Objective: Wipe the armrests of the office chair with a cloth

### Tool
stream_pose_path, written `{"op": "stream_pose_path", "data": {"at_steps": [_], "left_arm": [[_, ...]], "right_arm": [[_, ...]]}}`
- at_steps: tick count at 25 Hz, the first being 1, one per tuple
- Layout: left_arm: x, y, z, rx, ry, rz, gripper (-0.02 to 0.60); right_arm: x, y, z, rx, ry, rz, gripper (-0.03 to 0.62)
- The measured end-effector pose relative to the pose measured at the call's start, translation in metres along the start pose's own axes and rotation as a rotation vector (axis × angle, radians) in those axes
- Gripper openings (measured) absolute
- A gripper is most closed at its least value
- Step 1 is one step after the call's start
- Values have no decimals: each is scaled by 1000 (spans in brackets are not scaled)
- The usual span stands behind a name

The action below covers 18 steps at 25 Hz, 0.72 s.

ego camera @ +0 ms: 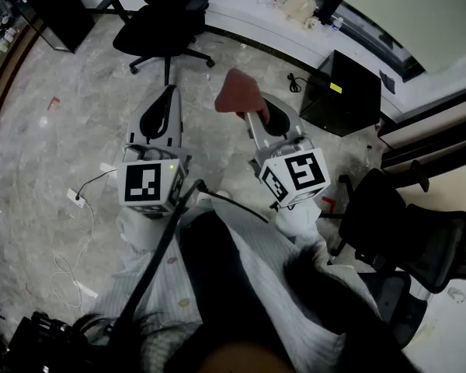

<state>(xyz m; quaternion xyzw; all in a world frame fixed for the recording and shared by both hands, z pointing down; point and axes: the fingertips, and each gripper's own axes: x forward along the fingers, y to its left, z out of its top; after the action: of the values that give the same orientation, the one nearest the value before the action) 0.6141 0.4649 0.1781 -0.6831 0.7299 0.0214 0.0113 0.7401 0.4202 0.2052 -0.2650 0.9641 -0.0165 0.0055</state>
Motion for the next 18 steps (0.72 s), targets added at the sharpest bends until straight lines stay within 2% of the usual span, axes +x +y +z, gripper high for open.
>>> {"op": "stream_pose_path", "data": {"at_steps": [3,6,13,18], "left_arm": [[-1,-2,-6,4,25,-13,3],[1,-4,-5,12,14,-21,3],[7,-6,-8,17,32,2,3],[13,-9,-19,33,39,-9,3]], "right_arm": [[0,0,-1,0,4,2,26],[1,-1,-1,5,1,4,26],[0,-9,-2,27,-12,7,28],[3,-18,-6,31,-11,21,28]]}}
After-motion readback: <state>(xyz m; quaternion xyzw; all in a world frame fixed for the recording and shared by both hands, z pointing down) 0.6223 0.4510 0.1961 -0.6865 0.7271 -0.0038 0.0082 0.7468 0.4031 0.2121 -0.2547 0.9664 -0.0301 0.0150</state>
